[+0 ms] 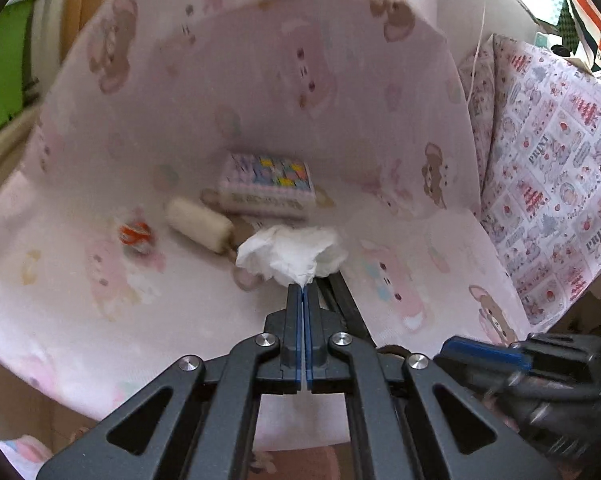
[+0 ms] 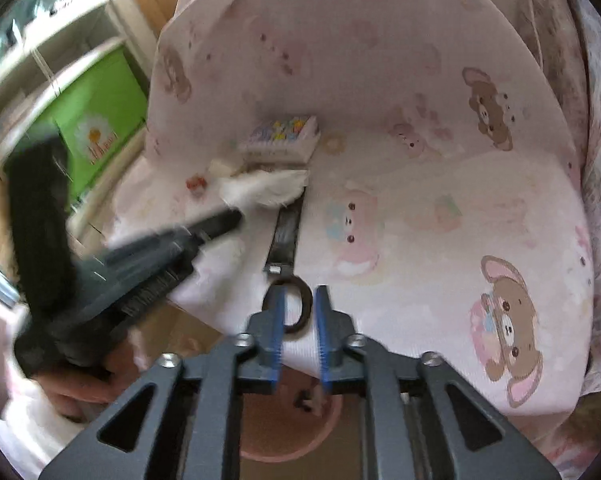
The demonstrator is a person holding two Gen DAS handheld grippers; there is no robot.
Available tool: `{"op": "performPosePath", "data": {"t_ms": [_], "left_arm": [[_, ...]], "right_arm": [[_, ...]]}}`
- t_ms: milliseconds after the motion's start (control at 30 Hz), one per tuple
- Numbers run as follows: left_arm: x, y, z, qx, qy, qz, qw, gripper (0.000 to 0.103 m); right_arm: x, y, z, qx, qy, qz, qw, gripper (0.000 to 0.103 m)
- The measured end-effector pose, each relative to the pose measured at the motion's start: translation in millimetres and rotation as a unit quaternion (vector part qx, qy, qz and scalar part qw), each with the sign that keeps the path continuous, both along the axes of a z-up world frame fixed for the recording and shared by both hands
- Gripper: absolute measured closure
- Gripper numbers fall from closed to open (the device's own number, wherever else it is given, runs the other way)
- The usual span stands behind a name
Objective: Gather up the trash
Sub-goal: 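Carry the tissue and hair tie down over the pink wastebasket with both tools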
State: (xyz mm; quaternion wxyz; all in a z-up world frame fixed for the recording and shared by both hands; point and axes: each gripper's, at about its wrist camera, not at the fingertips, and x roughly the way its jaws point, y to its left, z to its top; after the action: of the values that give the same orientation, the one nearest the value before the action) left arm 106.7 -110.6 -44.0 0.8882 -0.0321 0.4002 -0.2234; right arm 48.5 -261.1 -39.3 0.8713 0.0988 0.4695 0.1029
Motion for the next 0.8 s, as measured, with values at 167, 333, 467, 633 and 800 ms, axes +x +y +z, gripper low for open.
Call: {"op": "performPosePath", "data": {"t_ms": [167, 333, 467, 633, 800], "left_arm": [[0, 12, 8, 0.004, -0.010, 0.017, 0.9998, 0.103], [-6, 26, 10, -0.003, -0.004, 0.017, 0.9998, 0.103], [-18, 32, 19, -0.015, -0.027, 0.008, 0.9995, 0.103], [-20, 30, 18, 0.003, -0.031, 0.004, 0.9995, 0.103], [-19, 40, 17, 0.009, -0.026, 0.027, 0.9993, 0.103]], "right_arm": [[2, 18, -7, -0.044, -0.016, 0.010, 0.999, 0.046], [9, 28, -15, -0.077, -0.011, 0.015, 0.997, 0.083], [9, 21, -15, -0.061, -0.012, 0.003, 0.998, 0.098], [-1, 2, 8, -0.003, -0.060, -0.028, 0.998, 0.099], [-3, -9, 20, -0.028, -0.069, -0.049, 0.996, 0.099]]}}
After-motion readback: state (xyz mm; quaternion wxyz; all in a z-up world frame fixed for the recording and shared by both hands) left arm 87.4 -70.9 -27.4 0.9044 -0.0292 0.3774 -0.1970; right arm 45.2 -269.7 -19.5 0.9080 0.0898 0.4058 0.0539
